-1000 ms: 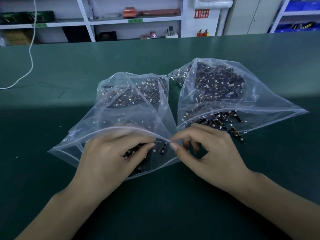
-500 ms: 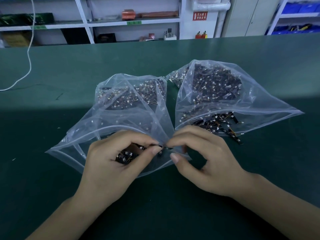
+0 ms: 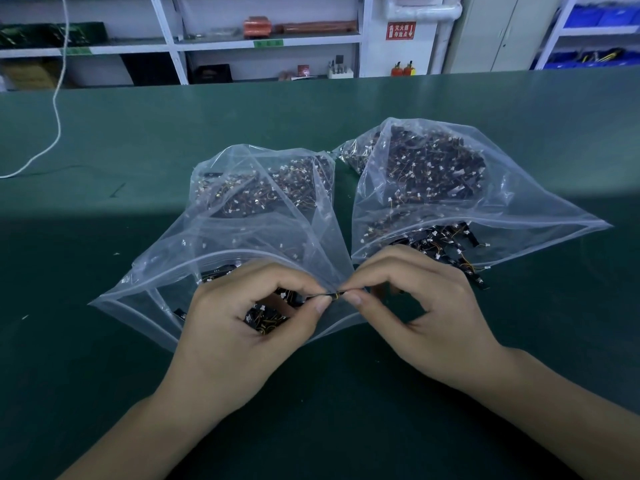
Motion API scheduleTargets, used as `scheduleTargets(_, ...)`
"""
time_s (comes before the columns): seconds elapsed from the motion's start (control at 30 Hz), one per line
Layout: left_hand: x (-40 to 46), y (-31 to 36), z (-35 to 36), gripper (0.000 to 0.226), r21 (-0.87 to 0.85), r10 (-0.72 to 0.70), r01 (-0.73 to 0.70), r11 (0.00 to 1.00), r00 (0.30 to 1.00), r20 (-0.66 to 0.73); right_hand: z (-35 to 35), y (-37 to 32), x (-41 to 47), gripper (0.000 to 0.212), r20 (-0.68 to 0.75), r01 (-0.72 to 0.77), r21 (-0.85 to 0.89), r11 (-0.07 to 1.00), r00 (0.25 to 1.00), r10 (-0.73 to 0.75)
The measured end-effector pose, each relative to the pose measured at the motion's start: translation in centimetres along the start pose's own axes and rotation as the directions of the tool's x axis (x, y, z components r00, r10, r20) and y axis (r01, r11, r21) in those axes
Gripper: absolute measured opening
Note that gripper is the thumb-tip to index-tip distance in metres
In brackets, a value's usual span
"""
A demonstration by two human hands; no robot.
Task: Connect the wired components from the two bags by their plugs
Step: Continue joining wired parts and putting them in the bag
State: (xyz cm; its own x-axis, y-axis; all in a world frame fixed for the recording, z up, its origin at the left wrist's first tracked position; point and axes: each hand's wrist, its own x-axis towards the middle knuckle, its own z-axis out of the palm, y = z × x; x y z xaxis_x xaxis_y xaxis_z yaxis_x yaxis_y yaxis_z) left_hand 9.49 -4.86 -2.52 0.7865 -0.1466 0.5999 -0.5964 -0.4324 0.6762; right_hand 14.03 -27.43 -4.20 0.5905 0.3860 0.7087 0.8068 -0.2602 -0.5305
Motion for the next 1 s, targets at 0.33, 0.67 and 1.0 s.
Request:
scheduleTargets(0.33,0.1,-0.1,-0.1,0.006,0.043,-0.005,0.005,0.999,1.000,0.001,0.0,0.0,0.1,0.010,0.020,-0.012,-0.014,1.000,1.000,0.012)
scheduleTargets(0.67,0.2,0.1,-0.2,0.007,0.090,0.001,-0.002,0.996,1.000,0.011,-0.1,-0.1,0.3,0.008,0.046,-0.010,0.001,1.000,0.999,0.010)
scheduleTargets(1.0,0.6,-0.1,-1.0,0.024,0.251,0.096,-0.092,0.964,0.995,-0.005,-2.2,1.3,0.2,0.013,0.090,-0.115,0.035,0.993,0.990,0.112)
